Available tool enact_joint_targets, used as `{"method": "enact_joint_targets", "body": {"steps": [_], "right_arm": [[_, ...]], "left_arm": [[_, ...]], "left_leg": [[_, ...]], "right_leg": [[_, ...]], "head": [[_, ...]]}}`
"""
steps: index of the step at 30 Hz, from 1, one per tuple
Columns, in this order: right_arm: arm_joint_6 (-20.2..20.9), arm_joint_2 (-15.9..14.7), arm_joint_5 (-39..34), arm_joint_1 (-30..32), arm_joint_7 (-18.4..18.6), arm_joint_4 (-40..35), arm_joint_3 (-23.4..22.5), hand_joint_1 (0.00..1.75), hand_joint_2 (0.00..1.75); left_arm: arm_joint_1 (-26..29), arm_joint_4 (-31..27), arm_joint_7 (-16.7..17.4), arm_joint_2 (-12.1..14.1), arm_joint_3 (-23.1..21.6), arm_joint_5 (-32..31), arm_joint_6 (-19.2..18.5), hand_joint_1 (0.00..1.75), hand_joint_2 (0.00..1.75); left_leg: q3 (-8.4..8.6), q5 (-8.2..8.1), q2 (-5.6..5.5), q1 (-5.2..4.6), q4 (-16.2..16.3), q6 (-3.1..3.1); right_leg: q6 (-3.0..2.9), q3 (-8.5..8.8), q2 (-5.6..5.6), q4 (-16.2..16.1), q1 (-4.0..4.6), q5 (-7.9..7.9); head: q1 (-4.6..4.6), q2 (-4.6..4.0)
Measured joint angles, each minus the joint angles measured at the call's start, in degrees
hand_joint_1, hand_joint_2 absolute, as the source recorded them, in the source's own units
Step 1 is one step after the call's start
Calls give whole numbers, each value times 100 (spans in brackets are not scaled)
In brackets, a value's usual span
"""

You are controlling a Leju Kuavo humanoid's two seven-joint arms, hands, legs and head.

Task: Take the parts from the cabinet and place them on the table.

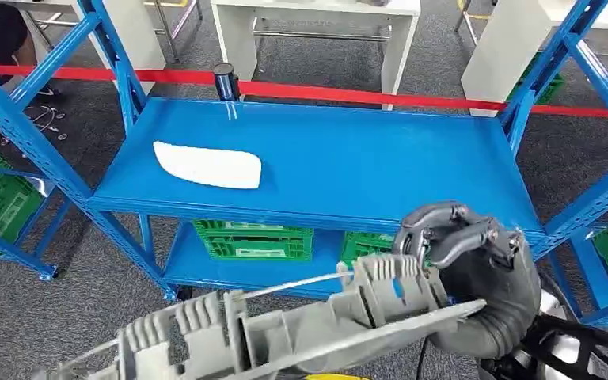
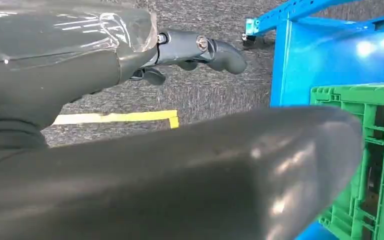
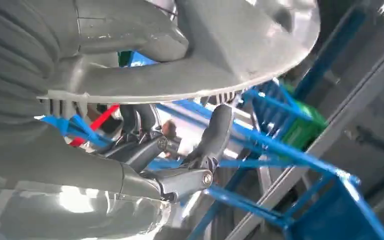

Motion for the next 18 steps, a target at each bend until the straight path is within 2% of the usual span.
{"method": "enact_joint_targets", "body": {"steps": [1,4,5,6,7,9,10,11,12,13,14,15,16,17,18], "right_arm": [[18,-18,-33,-29,11,-22,26,175,175],[79,-74,-258,-85,114,-61,124,175,175],[100,-83,-365,-115,159,-74,157,175,175],[109,-88,-446,-149,196,-90,188,175,175],[109,-90,-501,-167,210,-103,214,175,175],[109,-105,-542,-175,230,-105,251,175,175],[112,-118,-546,-175,238,-105,273,175,175],[114,-129,-553,-174,236,-105,293,175,175],[116,-142,-577,-171,234,-105,306,175,175],[123,-166,-612,-169,210,-105,311,175,175],[133,-188,-654,-168,181,-101,313,175,175],[140,-219,-699,-169,142,-94,317,175,175],[140,-241,-717,-158,112,-88,321,175,175],[140,-271,-732,-176,83,-72,328,175,175],[136,-284,-754,-177,70,-59,343,175,175]], "left_arm": [[0,-26,17,-4,11,-11,-11,0,0],[7,-101,148,-35,63,-127,-59,0,0],[22,-116,185,-37,90,-138,-61,0,0],[35,-140,218,-44,105,-171,-61,0,0],[45,-147,243,-55,103,-179,-61,0,0],[52,-149,278,-57,109,-186,-61,0,0],[55,-149,284,-57,112,-186,-61,0,0],[60,-151,295,-57,112,-186,-61,0,0],[62,-149,315,-57,112,-186,-61,0,0],[66,-151,345,-57,114,-184,-59,0,0],[75,-151,365,-57,114,-168,-55,0,0],[75,-155,393,-55,116,-134,-35,0,0],[79,-162,404,-52,114,-101,-15,0,0],[96,-180,406,-61,112,-44,-11,0,0],[113,-184,431,-63,109,0,-7,0,0]], "left_leg": [[-46,0,-9,-33,23,-32],[-99,56,-15,-13,47,-129],[-118,55,-23,-11,63,-141],[-158,-86,-23,8,148,-187],[-235,-354,-13,16,401,-221],[-550,-940,-12,54,1327,-280],[-653,-1109,-11,59,1677,-291],[-640,-1141,-11,59,1799,-294],[-486,-1058,-11,59,1637,-285],[-189,-883,-11,59,1205,-268],[200,-685,-11,58,605,-241],[597,-561,-16,52,29,-199],[652,-634,-21,25,-85,-183],[574,-540,-25,-15,-104,-144],[545,-524,-25,-31,-82,-121]], "right_leg": [[-70,3,14,56,39,28],[-168,-62,25,57,62,97],[-222,-83,21,30,19,134],[-260,-96,11,24,0,163],[-308,-127,2,24,-3,192],[-331,-227,-12,28,14,260],[-336,-284,-16,29,19,305],[-323,-342,-16,30,20,349],[-313,-393,-15,30,20,393],[-299,-443,-13,30,20,436],[-282,-483,-8,30,21,484],[-256,-499,-6,30,21,530],[-211,-497,-10,13,35,574],[-177,-491,-18,2,35,606],[-139,-498,-26,-4,26,646]], "head": [[-2,0],[-11,0],[-11,0],[-13,0],[-44,0],[-44,0],[-46,0],[-46,0],[-50,0],[-48,0],[-50,0],[-48,0],[-42,2],[-22,0],[-48,2]]}}
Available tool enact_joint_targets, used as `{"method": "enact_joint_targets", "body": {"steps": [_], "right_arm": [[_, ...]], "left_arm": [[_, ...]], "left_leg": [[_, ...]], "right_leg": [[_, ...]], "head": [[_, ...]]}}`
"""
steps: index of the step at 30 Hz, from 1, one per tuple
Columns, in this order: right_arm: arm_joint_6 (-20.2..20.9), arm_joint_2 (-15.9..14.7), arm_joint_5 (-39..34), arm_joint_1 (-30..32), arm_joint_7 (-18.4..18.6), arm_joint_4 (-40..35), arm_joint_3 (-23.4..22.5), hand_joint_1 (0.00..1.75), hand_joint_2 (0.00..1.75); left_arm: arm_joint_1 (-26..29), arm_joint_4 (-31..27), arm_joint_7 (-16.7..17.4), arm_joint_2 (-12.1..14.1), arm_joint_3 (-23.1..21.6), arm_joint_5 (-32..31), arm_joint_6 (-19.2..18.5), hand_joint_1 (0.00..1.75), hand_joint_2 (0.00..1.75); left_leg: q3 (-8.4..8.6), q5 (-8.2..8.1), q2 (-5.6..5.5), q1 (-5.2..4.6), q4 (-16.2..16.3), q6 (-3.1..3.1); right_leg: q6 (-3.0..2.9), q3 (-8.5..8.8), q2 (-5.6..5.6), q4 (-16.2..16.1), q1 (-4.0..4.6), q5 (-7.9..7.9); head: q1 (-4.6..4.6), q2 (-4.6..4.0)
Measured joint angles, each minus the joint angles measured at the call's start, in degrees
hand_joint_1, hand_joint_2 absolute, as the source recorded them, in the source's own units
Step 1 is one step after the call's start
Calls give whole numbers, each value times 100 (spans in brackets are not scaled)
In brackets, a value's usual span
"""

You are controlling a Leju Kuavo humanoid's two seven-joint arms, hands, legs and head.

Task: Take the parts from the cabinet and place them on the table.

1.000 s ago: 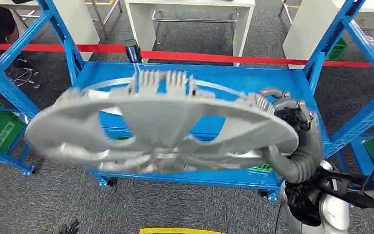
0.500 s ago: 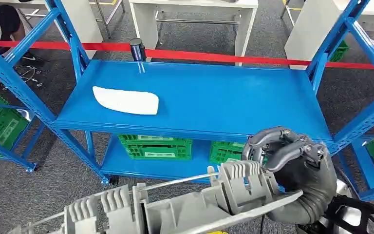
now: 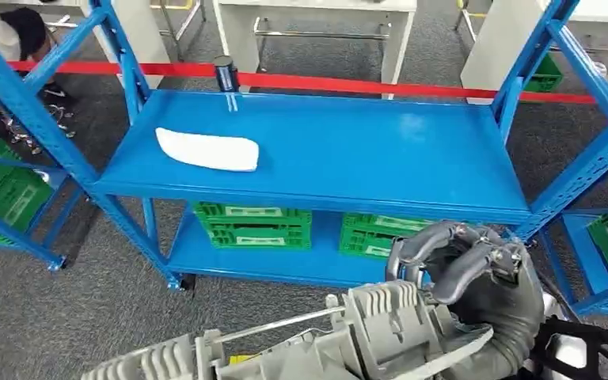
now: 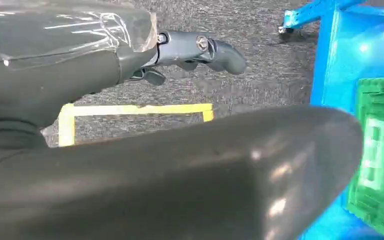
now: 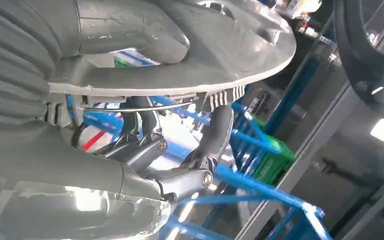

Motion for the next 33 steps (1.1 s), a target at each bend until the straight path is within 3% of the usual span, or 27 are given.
{"method": "enact_joint_targets", "body": {"steps": [2,3,4,5,6,7,8,9,10,11,12,13,14,15,17,18,20,21,23,24,25,27,28,29,30,32,33], "right_arm": [[-15,-37,-31,2,-7,15,22,175,175],[-26,-68,-52,-4,2,22,28,175,175],[-31,-87,-72,-17,11,26,37,175,175],[-39,-112,-98,-29,20,28,48,175,175],[-46,-125,-116,-34,26,35,57,175,175],[-48,-140,-136,-37,26,46,68,175,175],[-50,-153,-151,-45,26,59,76,175,175],[-54,-166,-170,-52,24,76,92,175,175],[-57,-177,-190,-57,17,85,105,175,175],[-66,-186,-214,-80,15,87,116,175,175],[-79,-194,-238,-122,13,87,127,175,175],[-100,-201,-257,-173,15,87,135,175,175],[-129,-203,-273,-188,20,85,151,175,175],[-144,-212,-308,-187,29,81,155,175,175],[-175,-221,-337,-198,35,81,175,175,175],[-195,-223,-334,-202,31,83,184,175,175],[-223,-225,-251,-215,-40,83,194,175,175],[-221,-225,-201,-214,-96,83,197,175,175],[-214,-225,-188,-209,-111,83,199,175,175],[-197,-225,-190,-201,-111,83,197,175,175],[-184,-225,-197,-191,-111,83,192,175,175],[-127,-227,-199,-168,-116,85,170,175,175],[-109,-229,-199,-169,-120,85,153,175,175],[-103,-229,-199,-161,-122,85,140,175,175],[-101,-232,-199,-166,-129,85,129,175,175],[-98,-234,-201,-160,-133,85,114,175,175],[-100,-240,-201,-151,-135,85,105,175,175]], "left_arm": [[40,-24,26,-2,-2,63,0,0,0],[50,-30,33,-11,-4,113,0,0,0],[52,-39,35,-15,-11,164,0,0,0],[55,-44,35,-20,-15,203,0,0,0],[61,-44,35,-37,-22,236,0,0,0],[69,-44,35,-42,-35,262,0,0,0],[77,-42,37,-44,-50,282,9,0,0],[81,-42,37,-52,-59,310,15,0,0],[83,-42,39,-57,-66,319,18,0,0],[92,-42,61,-68,-83,348,17,0,0],[111,-42,90,-70,-116,387,18,0,0],[130,-44,115,-74,-147,419,22,0,0],[148,-44,140,-76,-186,441,37,0,0],[174,-50,162,-74,-219,461,37,0,0],[237,-87,175,-72,-297,485,39,0,0],[271,-114,177,-68,-321,492,39,0,0],[322,-181,190,-70,-385,520,-2,0,0],[339,-218,234,-66,-418,516,-41,0,0],[343,-284,297,-63,-452,507,-96,0,0],[342,-324,396,-59,-457,533,-169,0,0],[342,-352,461,-59,-457,560,-214,0,0],[347,-435,568,-57,-457,625,-302,0,0],[353,-485,599,-52,-455,649,-317,0,0],[349,-524,610,-39,-457,658,-330,0,0],[348,-553,610,-37,-459,667,-330,0,0],[355,-584,623,-37,-459,671,-348,0,0],[364,-588,625,-35,-459,669,-348,0,0]], "left_leg": [[-53,116,7,-27,-26,96],[-88,247,45,29,-93,143],[-167,315,47,22,-103,187],[-259,389,50,18,-100,222],[-350,460,51,12,-96,229],[-420,534,52,0,-90,232],[-521,602,55,-5,-78,230],[-631,673,56,-7,-59,224],[-719,729,56,-7,-44,214],[-806,780,55,-6,-16,197],[-874,813,53,-6,25,172],[-923,841,53,-6,76,146],[-969,880,53,-33,113,108],[-966,928,51,-29,98,72],[-988,1012,44,-19,102,19],[-1012,1022,29,-8,107,-6],[-1120,481,21,32,425,-84],[-1249,19,21,53,937,-131],[-1409,-389,21,71,1762,-171],[-1388,-345,22,75,1974,-173],[-1283,-200,21,78,1953,-172],[-714,222,20,79,1259,-150],[-221,293,8,77,573,-119],[106,47,-9,51,47,-83],[203,-7,-16,29,-160,-47],[90,49,-10,-20,-106,24],[45,128,1,-27,-137,99]], "right_leg": [[83,1,6,-93,-13,131],[62,-57,8,-26,-26,39],[13,-139,9,130,-15,-226],[-45,-249,9,493,-18,-584],[-70,-364,10,936,-16,-884],[-60,-467,11,1404,-14,-1110],[-12,-482,10,1718,-17,-1162],[64,-378,10,1780,-18,-1063],[133,-155,9,1599,-18,-909],[177,180,9,1176,-18,-758],[170,569,8,647,-17,-707],[96,892,6,113,-12,-901],[36,1106,15,-165,37,-1003],[29,1049,18,-127,39,-967],[-49,995,19,-105,52,-916],[-100,930,9,-123,-9,-853],[-180,818,-15,-121,-10,-753],[-187,722,-14,-120,-7,-670],[-182,564,-12,-110,0,-520],[-166,474,-12,-102,2,-447],[-161,403,-12,-100,2,-395],[-130,270,-8,-94,2,-288],[-105,226,2,-89,5,-225],[-69,201,3,-89,27,-178],[-37,193,-4,-91,28,-133],[43,184,-12,-126,0,-25],[95,171,-6,-168,8,47]], "head": [[2,0],[15,0],[24,0],[26,0],[33,-2],[33,0],[37,0],[37,0],[37,0],[39,0],[37,0],[37,0],[35,0],[26,0],[35,0],[31,0],[15,0],[13,0],[11,0],[11,0],[11,0],[11,0],[7,0],[7,0],[22,0],[4,0],[18,0]]}}
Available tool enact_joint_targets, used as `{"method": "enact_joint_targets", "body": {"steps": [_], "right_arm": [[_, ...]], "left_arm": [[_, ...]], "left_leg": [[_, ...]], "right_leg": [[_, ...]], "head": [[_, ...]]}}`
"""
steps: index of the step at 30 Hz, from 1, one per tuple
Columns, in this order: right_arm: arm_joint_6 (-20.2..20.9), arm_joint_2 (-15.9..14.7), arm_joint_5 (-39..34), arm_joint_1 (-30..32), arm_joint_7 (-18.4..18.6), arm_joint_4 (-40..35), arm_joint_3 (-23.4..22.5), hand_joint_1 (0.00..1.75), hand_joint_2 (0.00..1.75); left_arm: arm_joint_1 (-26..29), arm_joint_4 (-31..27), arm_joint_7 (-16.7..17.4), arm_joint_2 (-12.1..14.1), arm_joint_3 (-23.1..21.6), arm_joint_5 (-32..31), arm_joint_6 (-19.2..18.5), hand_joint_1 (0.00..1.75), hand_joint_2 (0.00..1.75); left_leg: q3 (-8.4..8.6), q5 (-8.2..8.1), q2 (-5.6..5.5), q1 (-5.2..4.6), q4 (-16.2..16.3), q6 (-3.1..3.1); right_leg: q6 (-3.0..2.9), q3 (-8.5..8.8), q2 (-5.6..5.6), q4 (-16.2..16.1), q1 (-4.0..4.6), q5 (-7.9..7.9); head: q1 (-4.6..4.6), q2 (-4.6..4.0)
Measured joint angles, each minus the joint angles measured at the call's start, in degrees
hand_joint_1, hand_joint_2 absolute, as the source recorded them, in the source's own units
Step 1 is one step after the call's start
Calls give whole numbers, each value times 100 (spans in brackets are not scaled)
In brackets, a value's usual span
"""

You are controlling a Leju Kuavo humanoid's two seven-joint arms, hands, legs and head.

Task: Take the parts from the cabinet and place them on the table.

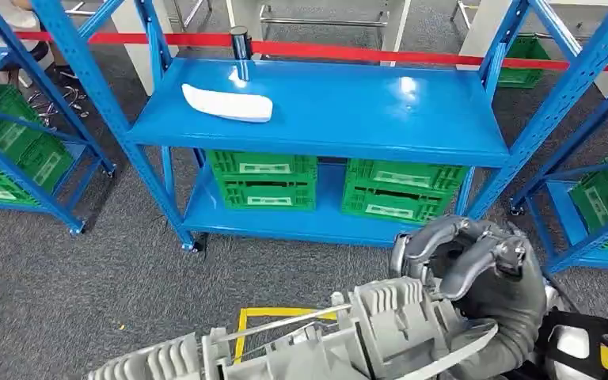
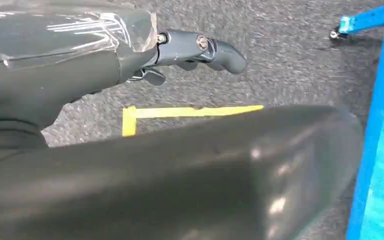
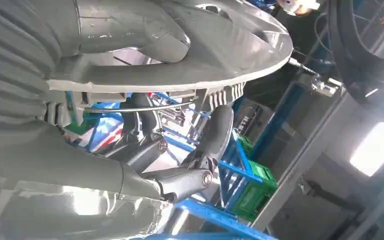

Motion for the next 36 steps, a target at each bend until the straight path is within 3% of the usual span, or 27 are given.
{"method": "enact_joint_targets", "body": {"steps": [1,3,4,5,6,7,8,10,11,12,16,18,19,20,21,22,23,24,25,26,27,28,31,32,34,35,36], "right_arm": [[2,-7,-2,1,0,2,-7,175,175],[0,-22,-4,11,-5,4,-15,175,175],[0,-26,-4,17,-7,4,-18,175,175],[0,-33,-4,21,-7,6,-20,175,175],[2,-37,-9,29,-5,15,-20,175,175],[9,-37,-15,48,11,26,-22,175,175],[30,-39,-20,72,24,37,-26,175,175],[90,-53,-4,84,26,52,-48,175,175],[96,-64,20,87,22,59,-57,175,175],[96,-68,50,92,17,61,-64,175,175],[150,-75,153,326,-127,94,-177,175,175],[277,-44,225,422,-158,100,-273,175,175],[326,-7,230,488,-144,98,-323,175,175],[354,28,227,538,-127,98,-352,175,175],[391,68,227,585,-114,98,-383,175,175],[411,114,241,632,-116,98,-418,175,175],[422,177,271,676,-138,98,-455,175,175],[426,208,278,693,-147,98,-477,175,175],[441,243,286,699,-153,98,-501,175,175],[450,271,289,701,-155,96,-523,175,175],[455,301,293,711,-155,90,-546,175,175],[459,315,295,706,-155,89,-564,175,175],[503,365,273,715,-160,92,-592,175,175],[522,367,258,728,-158,92,-614,175,175],[577,367,230,740,-156,98,-662,175,175],[612,367,221,741,-158,103,-669,175,175],[645,367,199,740,-164,118,-671,175,175]], "left_arm": [[2,-11,0,-8,2,0,0,0,0],[-11,-48,0,-4,-15,7,-4,0,0],[1,-48,2,-6,-15,4,-4,0,0],[1,-48,15,-9,-18,9,-4,0,0],[0,-48,83,-9,-20,57,4,0,0],[1,-48,197,-11,-22,132,13,0,0],[14,-57,307,-11,-35,216,15,0,0],[75,-125,470,-13,-109,359,0,0,0],[92,-155,538,-18,-140,398,-9,0,0],[105,-179,571,-18,-166,411,-20,0,0],[124,-158,383,26,-284,145,43,0,0],[98,103,93,171,-365,-64,272,0,0],[49,255,-15,263,-378,-120,382,0,0],[15,335,-66,330,-380,-142,418,0,0],[-16,381,-77,374,-380,-186,409,0,0],[-34,396,-74,409,-380,-245,371,0,0],[-47,396,-57,433,-378,-321,326,0,0],[-49,396,-50,444,-376,-359,306,0,0],[-53,396,-48,461,-374,-367,291,0,0],[-61,393,-48,483,-374,-372,286,0,0],[-61,378,-48,513,-363,-374,284,0,0],[-74,369,-48,533,-354,-374,280,0,0],[-81,343,-44,544,-328,-429,258,0,0],[-99,317,-46,527,-297,-446,234,0,0],[-134,241,-74,520,-254,-500,201,0,0],[-143,221,-92,518,-236,-503,172,0,0],[-150,182,-107,518,-197,-522,123,0,0]], "left_leg": [[-32,107,27,53,-69,53],[-226,294,56,39,-71,141],[-318,373,60,28,-66,148],[-435,462,65,8,-57,162],[-536,535,67,-3,-49,164],[-627,598,68,-9,-42,163],[-709,658,70,-10,-28,156],[-889,757,70,-10,37,127],[-965,804,65,-11,96,102],[-1025,821,54,-45,146,77],[-1072,1045,39,-5,108,-76],[-1191,501,21,39,411,-171],[-1279,48,22,65,836,-222],[-1357,-276,22,81,1283,-260],[-1407,-420,22,93,1665,-280],[-1397,-361,23,102,1910,-287],[-1265,-109,23,105,1931,-284],[-1059,107,22,105,1733,-273],[-681,260,18,101,1265,-240],[-266,225,7,90,717,-195],[73,-41,5,67,177,-130],[239,-129,4,52,-126,-112],[91,39,21,-12,-129,22],[41,162,61,47,-191,61],[-160,316,64,40,-181,148],[-264,392,69,38,-180,131],[-360,475,76,37,-172,132]], "right_leg": [[5,-53,0,15,5,-3],[-113,-312,13,514,-5,-645],[-137,-441,15,936,-4,-948],[-120,-554,15,1531,-5,-1215],[-69,-597,15,1916,-6,-1286],[-16,-532,14,2021,-6,-1230],[45,-345,14,1891,-5,-1088],[111,280,13,1071,-5,-795],[66,731,10,445,-5,-832],[-2,1020,7,3,26,-1019],[-192,913,6,-89,76,-961],[-283,785,-21,-118,19,-800],[-304,695,-21,-118,25,-716],[-310,606,-19,-113,30,-640],[-304,527,-18,-99,31,-565],[-298,435,-15,-87,32,-494],[-283,313,-10,-60,32,-411],[-265,222,-3,-37,32,-365],[-251,130,10,-14,35,-307],[-234,96,16,-2,36,-258],[-193,68,16,0,57,-216],[-167,62,1,0,57,-172],[-46,46,-17,-94,30,29],[-69,-22,-5,-19,15,-72],[-178,-236,1,535,22,-715],[-212,-341,1,966,20,-1020],[-198,-425,2,1414,20,-1216]], "head": [[2,0],[28,0],[37,0],[37,0],[39,0],[37,0],[40,0],[39,0],[39,0],[42,0],[28,0],[11,0],[0,0],[9,0],[0,0],[2,0],[0,0],[-2,0],[0,0],[-2,0],[2,0],[13,0],[9,0],[2,0],[35,0],[35,0],[31,0]]}}
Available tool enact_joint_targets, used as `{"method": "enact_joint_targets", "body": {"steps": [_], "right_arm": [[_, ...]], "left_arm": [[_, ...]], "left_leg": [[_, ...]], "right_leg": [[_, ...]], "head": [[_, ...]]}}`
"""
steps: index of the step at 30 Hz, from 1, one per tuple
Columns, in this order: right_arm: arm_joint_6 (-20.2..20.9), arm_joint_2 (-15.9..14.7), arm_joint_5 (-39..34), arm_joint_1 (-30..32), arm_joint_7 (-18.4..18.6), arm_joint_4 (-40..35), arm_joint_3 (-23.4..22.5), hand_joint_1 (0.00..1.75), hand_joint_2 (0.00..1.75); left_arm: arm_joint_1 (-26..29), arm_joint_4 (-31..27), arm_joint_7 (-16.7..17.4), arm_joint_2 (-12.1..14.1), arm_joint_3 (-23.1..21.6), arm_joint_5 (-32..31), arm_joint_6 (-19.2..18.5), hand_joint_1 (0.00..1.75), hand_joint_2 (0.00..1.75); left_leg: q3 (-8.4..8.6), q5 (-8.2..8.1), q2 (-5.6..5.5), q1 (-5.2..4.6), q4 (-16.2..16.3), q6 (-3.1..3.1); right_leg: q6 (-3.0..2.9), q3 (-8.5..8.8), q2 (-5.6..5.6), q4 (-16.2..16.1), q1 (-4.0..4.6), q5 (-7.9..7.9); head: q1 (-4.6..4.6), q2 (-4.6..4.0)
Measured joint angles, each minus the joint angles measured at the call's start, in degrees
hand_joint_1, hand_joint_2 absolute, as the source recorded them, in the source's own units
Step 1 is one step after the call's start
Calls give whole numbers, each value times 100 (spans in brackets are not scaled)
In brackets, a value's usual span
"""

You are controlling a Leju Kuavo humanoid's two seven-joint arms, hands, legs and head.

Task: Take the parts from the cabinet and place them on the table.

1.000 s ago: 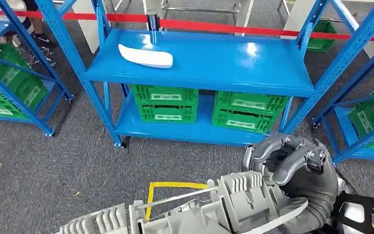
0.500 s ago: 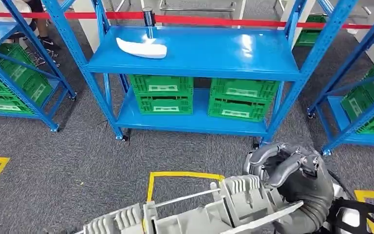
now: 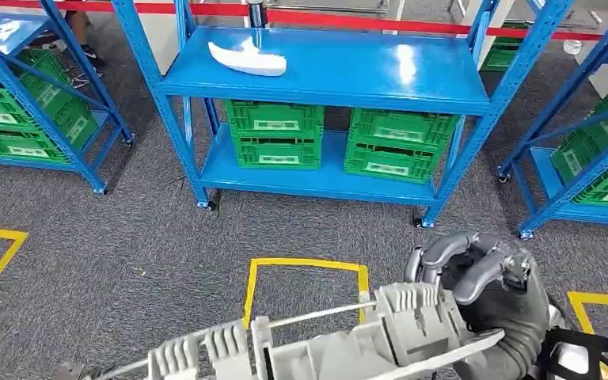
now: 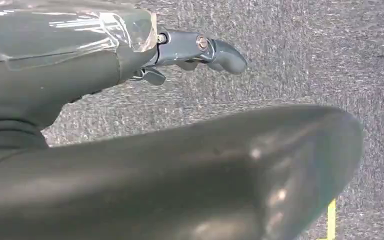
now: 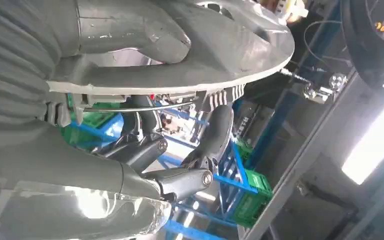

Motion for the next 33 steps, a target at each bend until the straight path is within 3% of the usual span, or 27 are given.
{"method": "enact_joint_targets", "body": {"steps": [1,2,4,5,6,7,9,11,12,14,15,16,17,18,19,20,21,22,23,25,26,27,28,30,31,32,33], "right_arm": [[44,0,-28,-2,-24,24,0,175,175],[72,-2,-46,-6,-66,55,0,175,175],[79,0,-37,-30,-129,96,4,175,175],[72,11,-18,-56,-118,100,7,175,175],[48,43,4,-102,-59,96,7,175,175],[35,94,18,-113,18,57,4,175,175],[6,171,77,-125,153,-44,-4,175,175],[6,199,127,-127,214,-118,-24,175,175],[11,212,159,-121,243,-157,-33,175,175],[39,232,212,-121,251,-241,-44,175,175],[46,232,234,-121,251,-262,-44,175,175],[41,232,271,-108,247,-280,-44,175,175],[28,232,302,-94,238,-286,-44,175,175],[9,232,319,-86,230,-304,-42,175,175],[-7,232,321,-84,227,-328,-42,175,175],[-26,232,317,-84,221,-365,-42,175,175],[-42,232,317,-83,212,-398,-42,175,175],[-55,230,324,-81,203,-444,-44,175,175],[-68,230,343,-66,195,-483,-44,175,175],[-116,230,365,-39,181,-564,-42,175,175],[-144,225,372,-13,179,-601,-46,175,175],[-158,216,376,5,175,-619,-46,175,175],[-175,210,383,4,173,-636,-50,175,175],[-186,201,389,25,168,-658,-55,175,175],[-188,199,389,38,166,-662,-55,175,175],[-190,192,389,46,166,-662,-55,175,175],[-192,188,389,47,162,-665,-55,175,175]], "left_arm": [[-4,-40,-4,-4,55,-13,-53,0,0],[-8,-97,-7,-40,94,-18,-114,0,0],[-6,-309,-4,-142,218,-39,-296,0,0],[-7,-419,-4,-208,256,-70,-415,0,0],[0,-546,-4,-244,293,-96,-522,0,0],[4,-626,-4,-300,315,-112,-582,0,0],[6,-748,-24,-354,358,-131,-626,0,0],[18,-798,-53,-385,393,-131,-625,0,0],[27,-800,-87,-407,400,-146,-610,0,0],[28,-809,-184,-420,402,-199,-573,0,0],[23,-807,-225,-422,400,-219,-545,0,0],[16,-802,-295,-424,398,-249,-512,0,0],[-3,-783,-357,-422,395,-269,-468,0,0],[-27,-746,-424,-420,395,-278,-418,0,0],[-44,-728,-455,-413,395,-289,-392,0,0],[-53,-711,-483,-411,398,-310,-365,0,0],[-65,-704,-501,-398,398,-321,-365,0,0],[-70,-698,-516,-402,400,-330,-372,0,0],[-90,-698,-533,-407,406,-348,-405,0,0],[-82,-702,-559,-422,448,-439,-492,0,0],[-84,-709,-573,-428,465,-474,-516,0,0],[-86,-711,-588,-457,474,-507,-536,0,0],[-87,-728,-599,-461,476,-522,-547,0,0],[-85,-730,-605,-474,481,-553,-549,0,0],[-86,-730,-605,-479,485,-555,-553,0,0],[-86,-730,-606,-492,496,-555,-556,0,0],[-88,-730,-605,-501,509,-557,-556,0,0]], "left_leg": [[-100,78,11,1,18,-5],[-226,150,18,6,50,-18],[-468,261,21,16,152,-59],[-570,297,19,20,228,-87],[-662,316,16,-3,314,-121],[-719,352,13,-8,373,-158],[-769,489,14,18,348,-231],[-814,490,5,63,376,-290],[-858,160,-9,65,523,-327],[-1010,-604,-21,77,1292,-389],[-1091,-838,-22,78,1726,-406],[-1121,-897,-23,78,2071,-409],[-1057,-769,-24,77,2182,-401],[-858,-519,-26,76,2046,-380],[-593,-328,-31,72,1737,-347],[-172,-236,-45,58,1183,-273],[235,-425,-72,31,600,-186],[490,-580,-58,19,168,-156],[505,-613,-58,-3,112,-174],[448,-508,-56,-60,106,-96],[400,-381,-42,-20,-8,-47],[357,-294,1,-3,-35,-21],[261,-221,9,-2,-33,36],[81,-70,12,-9,-19,33],[-19,-2,16,-9,-5,25],[-139,68,24,-4,20,12],[-234,117,32,6,54,-5]], "right_leg": [[64,-29,0,341,-4,-17],[159,39,0,447,-15,134],[318,517,-2,-38,-52,494],[319,888,-2,-531,-67,510],[265,1307,1,-1108,-53,305],[186,1479,16,-1494,-25,109],[106,1322,12,-1420,17,146],[-20,1246,-8,-1437,-42,266],[-63,1190,-16,-1439,-30,327],[-107,1050,-17,-1433,-19,460],[-108,984,-16,-1424,-7,530],[-103,899,-13,-1417,2,600],[-97,813,-12,-1405,12,667],[-88,717,-11,-1393,26,728],[-82,648,-8,-1387,40,778],[-79,591,2,-1386,58,839],[-56,569,2,-1387,57,882],[-25,550,0,-1381,88,925],[30,540,-16,-1391,59,979],[102,521,-22,-1433,23,1092],[120,499,-20,-1428,47,1096],[91,418,-4,-1308,36,901],[32,311,4,-1009,35,568],[12,67,7,-108,13,-17],[64,-8,7,280,3,-120],[162,28,6,484,-20,-43],[254,161,6,407,-42,120]], "head": [[7,0],[4,0],[7,0],[4,0],[13,0],[-7,0],[4,0],[11,0],[-9,0],[-15,0],[-15,0],[-18,0],[-15,0],[-18,0],[-17,0],[-20,0],[-13,0],[-9,0],[-11,0],[-18,0],[-9,0],[-7,0],[15,0],[11,0],[20,0],[13,0],[15,0]]}}
